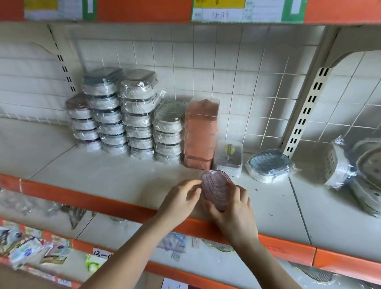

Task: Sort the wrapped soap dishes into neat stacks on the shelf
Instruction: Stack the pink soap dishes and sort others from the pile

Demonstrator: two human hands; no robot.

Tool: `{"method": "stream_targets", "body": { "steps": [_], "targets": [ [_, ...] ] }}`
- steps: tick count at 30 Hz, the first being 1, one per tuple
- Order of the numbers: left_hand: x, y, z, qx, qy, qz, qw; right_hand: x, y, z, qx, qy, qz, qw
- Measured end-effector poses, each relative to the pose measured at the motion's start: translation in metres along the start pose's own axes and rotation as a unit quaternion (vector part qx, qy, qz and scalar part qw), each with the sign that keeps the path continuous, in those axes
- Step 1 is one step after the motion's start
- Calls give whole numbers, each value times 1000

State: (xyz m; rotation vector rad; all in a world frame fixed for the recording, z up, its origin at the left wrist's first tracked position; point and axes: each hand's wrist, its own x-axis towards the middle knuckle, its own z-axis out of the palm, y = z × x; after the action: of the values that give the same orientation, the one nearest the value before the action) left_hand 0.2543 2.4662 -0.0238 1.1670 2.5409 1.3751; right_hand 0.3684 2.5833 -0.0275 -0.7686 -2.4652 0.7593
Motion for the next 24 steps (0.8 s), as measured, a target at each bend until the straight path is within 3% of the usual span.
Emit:
{"method": "stream_targets", "body": {
  "steps": [10, 16, 24],
  "targets": [
    [-31, -12, -30, -23, 116, -39, 992, 5, -30, 16, 82, -50, -123, 988],
    [-47, -30, -54, -25, 136, -51, 989, 7, -54, 36, 84, -89, -165, 979],
    [-48, -65, -111, 19, 153, -29, 988, 10, -114, 72, 53, -45, -179, 981]
  ]
}}
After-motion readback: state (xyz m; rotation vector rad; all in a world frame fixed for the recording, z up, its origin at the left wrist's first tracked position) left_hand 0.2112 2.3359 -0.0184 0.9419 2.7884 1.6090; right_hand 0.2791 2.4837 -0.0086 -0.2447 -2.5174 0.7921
